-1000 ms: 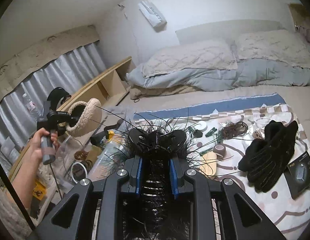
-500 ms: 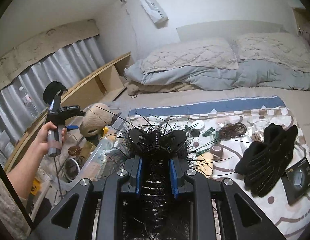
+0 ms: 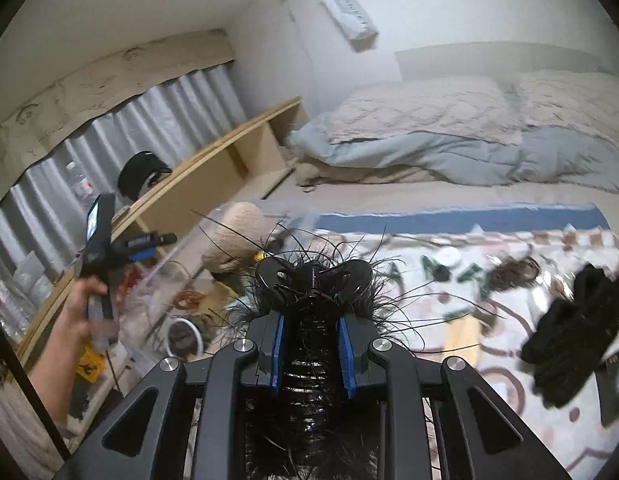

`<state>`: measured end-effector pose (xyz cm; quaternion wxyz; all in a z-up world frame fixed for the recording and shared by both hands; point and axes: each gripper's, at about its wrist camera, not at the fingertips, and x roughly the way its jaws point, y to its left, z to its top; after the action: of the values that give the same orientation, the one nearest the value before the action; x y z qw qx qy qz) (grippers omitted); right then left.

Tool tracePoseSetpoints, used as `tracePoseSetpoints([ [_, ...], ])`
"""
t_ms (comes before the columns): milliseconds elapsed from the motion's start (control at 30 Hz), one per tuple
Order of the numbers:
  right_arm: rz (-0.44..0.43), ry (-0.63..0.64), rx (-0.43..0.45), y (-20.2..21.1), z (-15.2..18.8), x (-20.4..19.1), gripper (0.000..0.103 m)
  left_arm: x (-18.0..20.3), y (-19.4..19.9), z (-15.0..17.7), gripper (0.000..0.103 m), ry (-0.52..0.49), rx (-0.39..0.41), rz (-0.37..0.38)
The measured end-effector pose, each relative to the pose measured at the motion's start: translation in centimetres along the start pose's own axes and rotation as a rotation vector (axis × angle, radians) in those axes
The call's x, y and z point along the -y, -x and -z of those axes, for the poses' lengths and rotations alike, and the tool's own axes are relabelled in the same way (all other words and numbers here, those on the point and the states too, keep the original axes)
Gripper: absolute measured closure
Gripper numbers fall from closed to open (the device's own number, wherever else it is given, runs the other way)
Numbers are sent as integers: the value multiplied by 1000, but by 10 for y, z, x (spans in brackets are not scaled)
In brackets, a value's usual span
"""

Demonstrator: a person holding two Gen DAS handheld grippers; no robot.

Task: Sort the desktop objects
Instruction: 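Open the left tool to drop the earmuff into the clear box, then move the right tool over the box and release the boa onto the earmuff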

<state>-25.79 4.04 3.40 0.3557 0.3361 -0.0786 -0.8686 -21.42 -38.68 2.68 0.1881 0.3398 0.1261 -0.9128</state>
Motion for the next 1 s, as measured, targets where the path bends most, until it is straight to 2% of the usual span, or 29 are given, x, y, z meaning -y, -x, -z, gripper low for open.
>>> tracePoseSetpoints([
  [167,-44,67,-17,-28,-26,-46,79,10,39,37,27,-40,63,60],
  [333,-89,103,-59,-72,-55,-102,79,13,54,67,27,-68,78,85],
  [467,-103,90,-113,-113,-73,-133,79,8,60,84,19,-46,92,81],
  [533,-98,78,-147,-137,-81,-145,79,1,64,91,19,-15,102,85],
  [733,-9,71,-170,-203,-105,-178,79,-20,80,112,19,36,162,20],
  [833,41,33,-147,-233,-114,-189,79,-30,81,121,19,59,150,4],
  [933,126,4,-94,-259,-117,-199,79,-36,80,120,19,50,130,-11],
  [1000,156,6,-80,-272,-115,-205,79,-38,84,121,19,42,145,-29],
])
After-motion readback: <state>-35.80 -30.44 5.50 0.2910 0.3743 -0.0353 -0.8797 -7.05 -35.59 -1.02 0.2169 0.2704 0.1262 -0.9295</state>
